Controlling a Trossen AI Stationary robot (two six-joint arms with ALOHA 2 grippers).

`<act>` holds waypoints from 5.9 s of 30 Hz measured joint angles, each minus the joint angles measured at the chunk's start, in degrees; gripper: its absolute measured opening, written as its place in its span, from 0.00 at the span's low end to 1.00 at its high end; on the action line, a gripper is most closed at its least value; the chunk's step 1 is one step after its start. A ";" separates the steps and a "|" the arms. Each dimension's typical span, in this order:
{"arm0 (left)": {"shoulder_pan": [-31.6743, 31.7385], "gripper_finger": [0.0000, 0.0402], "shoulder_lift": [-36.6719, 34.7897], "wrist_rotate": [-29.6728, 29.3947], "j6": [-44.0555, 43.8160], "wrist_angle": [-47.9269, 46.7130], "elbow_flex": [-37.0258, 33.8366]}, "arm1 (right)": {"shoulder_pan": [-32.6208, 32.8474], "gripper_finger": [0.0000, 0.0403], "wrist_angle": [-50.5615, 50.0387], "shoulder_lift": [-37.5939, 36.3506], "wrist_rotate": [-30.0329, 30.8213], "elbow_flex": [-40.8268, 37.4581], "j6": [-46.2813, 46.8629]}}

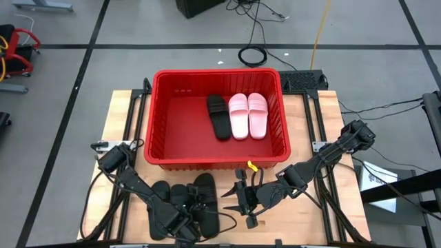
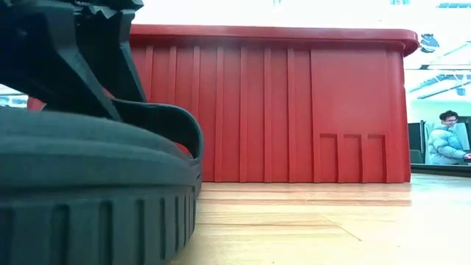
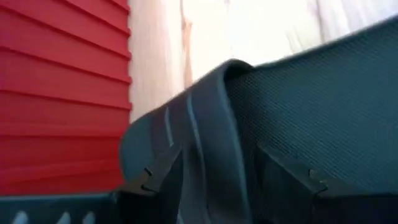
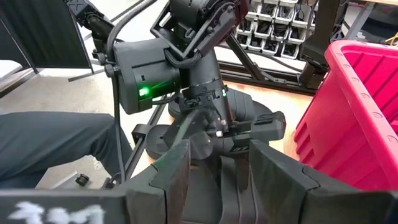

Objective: Pick and place slides into bin
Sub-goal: Put the black slipper into the red bin

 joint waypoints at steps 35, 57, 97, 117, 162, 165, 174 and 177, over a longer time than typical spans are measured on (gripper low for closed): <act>2.72 0.29 -0.02 -4.65 -4.95 0.34 -2.75 | 0.00 0.38 -0.28 0.00 0.00 0.00 0.00; 3.17 0.03 -0.09 -1.52 -4.31 1.10 -2.73 | 0.00 0.38 -0.26 0.00 0.00 0.00 -1.29; -5.54 0.02 -11.79 -0.61 -3.54 3.59 -2.73 | 0.36 0.38 2.81 -2.06 0.63 0.02 -10.31; -13.14 0.01 -21.64 -10.64 6.17 10.37 -2.67 | 0.28 0.38 0.29 -2.05 0.52 0.02 -10.10; 15.65 0.05 -48.07 -12.89 22.50 -7.94 -8.25 | -9.21 0.38 -4.05 -1.97 10.91 0.02 -16.13; 19.96 0.03 -51.81 -9.80 27.07 -2.02 -13.26 | -11.07 0.38 -4.48 -1.97 10.91 0.02 -16.25; 33.46 0.05 -62.80 2.23 42.18 17.54 -28.52 | -16.83 0.38 -4.66 -1.97 10.82 0.02 -20.59; 36.91 0.03 -63.35 0.72 43.79 17.55 -29.05 | -19.51 0.38 -4.64 -1.97 10.83 0.02 -20.79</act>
